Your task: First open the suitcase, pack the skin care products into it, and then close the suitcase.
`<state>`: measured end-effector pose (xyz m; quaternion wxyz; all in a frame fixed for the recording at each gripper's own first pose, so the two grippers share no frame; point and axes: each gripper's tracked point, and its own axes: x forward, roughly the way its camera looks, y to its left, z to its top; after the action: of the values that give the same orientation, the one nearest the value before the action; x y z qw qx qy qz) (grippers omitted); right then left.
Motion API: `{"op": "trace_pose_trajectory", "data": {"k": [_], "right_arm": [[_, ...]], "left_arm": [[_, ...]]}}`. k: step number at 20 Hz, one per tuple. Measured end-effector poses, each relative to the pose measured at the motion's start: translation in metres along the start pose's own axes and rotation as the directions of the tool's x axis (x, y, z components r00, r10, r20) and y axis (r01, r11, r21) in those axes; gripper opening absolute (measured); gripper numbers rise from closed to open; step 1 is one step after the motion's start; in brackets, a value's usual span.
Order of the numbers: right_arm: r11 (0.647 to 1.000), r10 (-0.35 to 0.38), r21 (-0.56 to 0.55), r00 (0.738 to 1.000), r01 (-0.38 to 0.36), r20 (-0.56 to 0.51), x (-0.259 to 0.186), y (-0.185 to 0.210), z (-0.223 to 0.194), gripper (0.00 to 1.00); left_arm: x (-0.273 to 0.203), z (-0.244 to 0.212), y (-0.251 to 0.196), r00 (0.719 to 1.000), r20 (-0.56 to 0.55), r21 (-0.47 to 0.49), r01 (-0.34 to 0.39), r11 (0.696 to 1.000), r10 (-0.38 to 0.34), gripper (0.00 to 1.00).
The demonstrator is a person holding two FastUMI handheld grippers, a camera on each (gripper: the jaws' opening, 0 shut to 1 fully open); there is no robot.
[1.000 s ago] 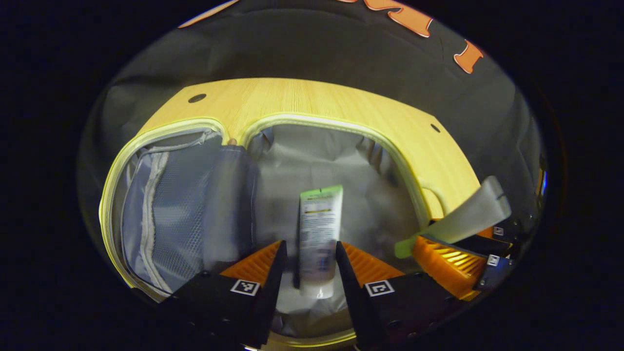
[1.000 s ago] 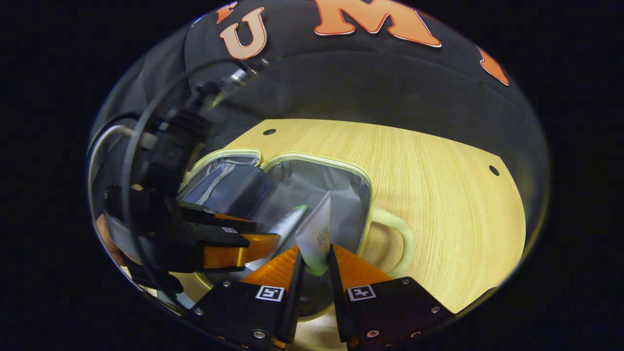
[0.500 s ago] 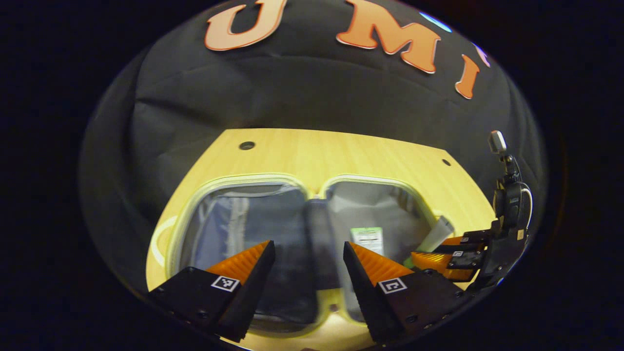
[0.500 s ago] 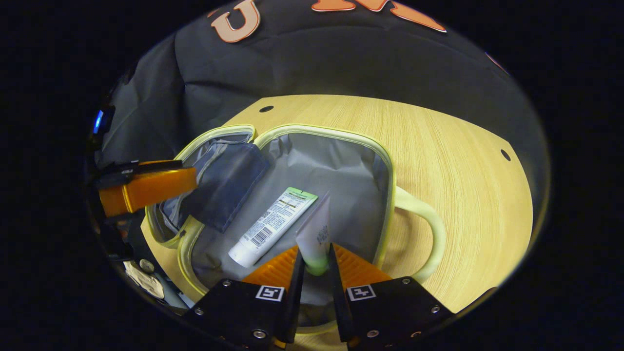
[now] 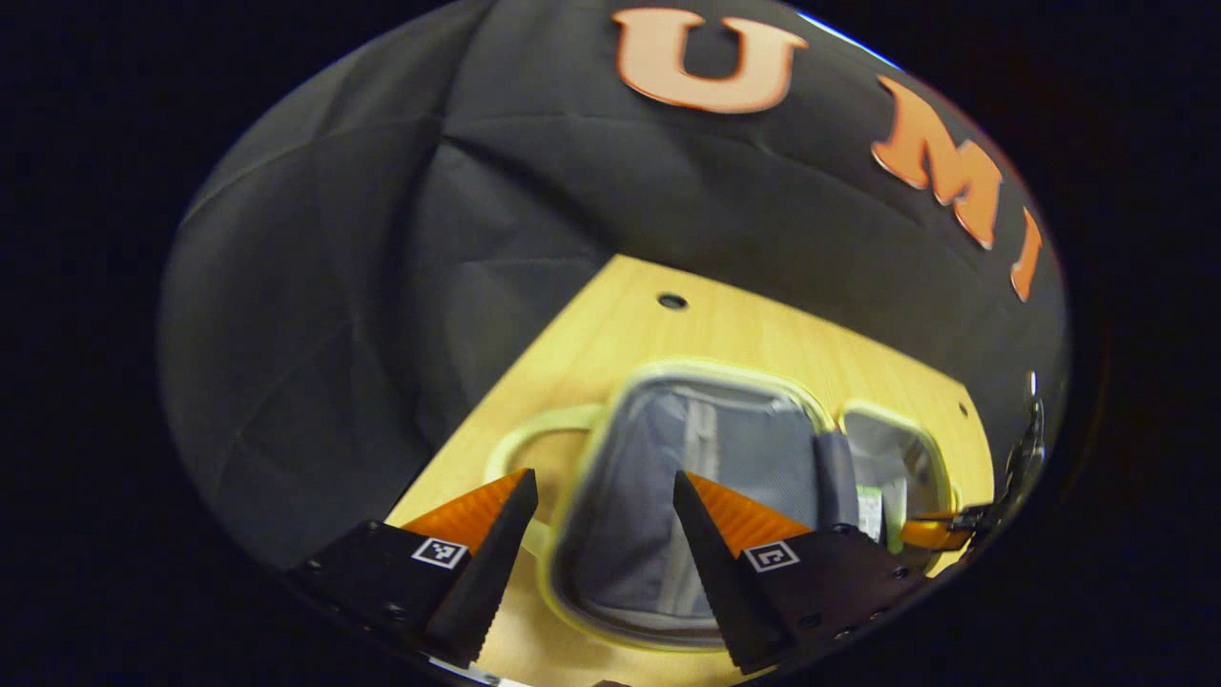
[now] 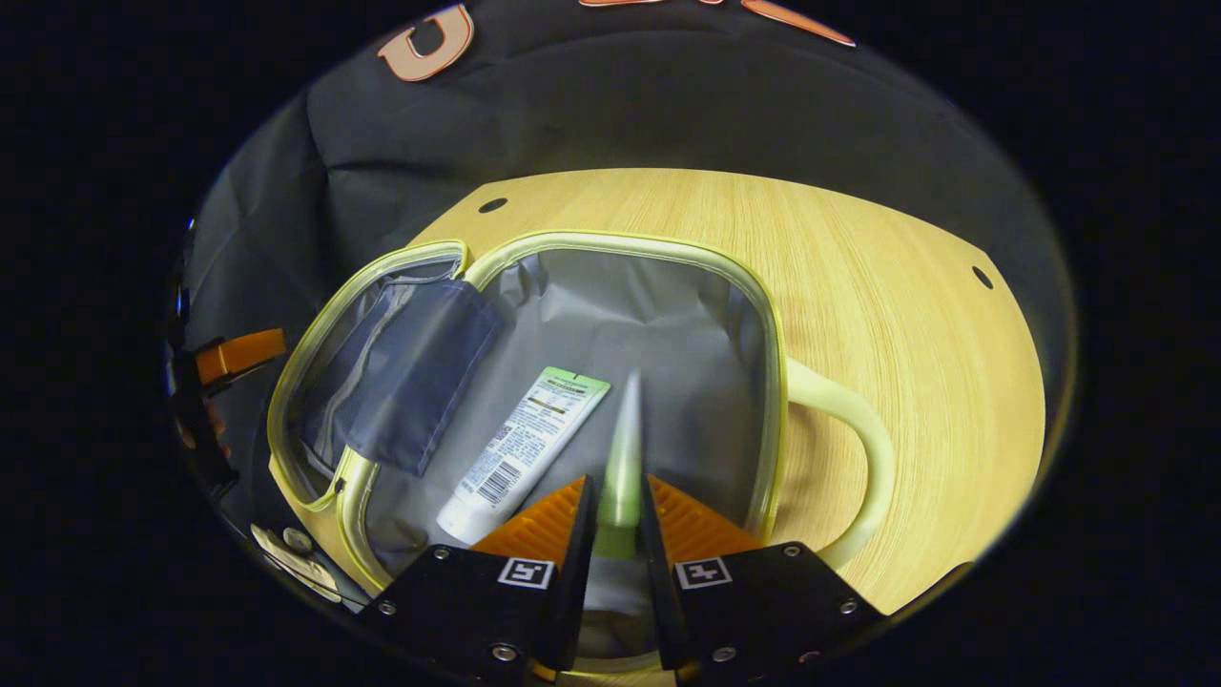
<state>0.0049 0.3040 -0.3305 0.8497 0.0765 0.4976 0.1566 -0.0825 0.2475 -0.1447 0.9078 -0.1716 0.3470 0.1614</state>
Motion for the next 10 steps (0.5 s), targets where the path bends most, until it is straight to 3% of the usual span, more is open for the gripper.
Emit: {"op": "trace_pose_trajectory", "data": {"k": [3, 7, 10], "right_arm": [[1.000, -0.008, -0.009, 1.000, 0.008, 0.025, -0.004, 0.006, 0.001, 0.42], [0.999, -0.021, -0.044, 0.997, 0.024, 0.070, -0.018, 0.008, 0.004, 0.65], [0.997, -0.047, -0.059, 0.991, 0.055, 0.129, -0.036, -0.001, 0.013, 0.78]], "left_arm": [[0.008, 0.004, 0.044, 0.999, -0.025, -0.128, -0.025, 0.991, 0.022, 0.89], [0.033, -0.026, 0.044, 0.993, -0.101, -0.283, 0.028, 0.959, -0.059, 0.89], [0.048, -0.033, 0.052, 0.986, -0.144, -0.343, 0.035, 0.939, -0.089, 0.89]]}}
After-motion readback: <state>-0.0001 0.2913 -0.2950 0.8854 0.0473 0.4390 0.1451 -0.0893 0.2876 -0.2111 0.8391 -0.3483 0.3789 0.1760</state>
